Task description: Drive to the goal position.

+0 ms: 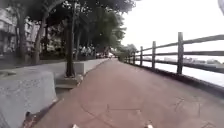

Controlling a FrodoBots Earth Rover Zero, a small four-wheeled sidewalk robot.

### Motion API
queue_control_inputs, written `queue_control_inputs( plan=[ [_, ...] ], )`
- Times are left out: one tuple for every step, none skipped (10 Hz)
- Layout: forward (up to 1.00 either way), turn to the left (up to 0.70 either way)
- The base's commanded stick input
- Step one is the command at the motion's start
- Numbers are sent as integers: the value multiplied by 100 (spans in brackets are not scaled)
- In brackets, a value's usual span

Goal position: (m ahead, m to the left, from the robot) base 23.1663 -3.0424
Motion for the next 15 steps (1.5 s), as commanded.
queue_control_inputs(
  plan=[
    [85,0],
    [85,0],
    [85,0],
    [85,0],
    [85,0],
    [85,0],
    [85,0],
    [85,0],
    [85,0],
    [85,0],
    [85,-21],
    [85,-34],
    [85,-34],
    [85,-34],
    [85,-34]
  ],
)
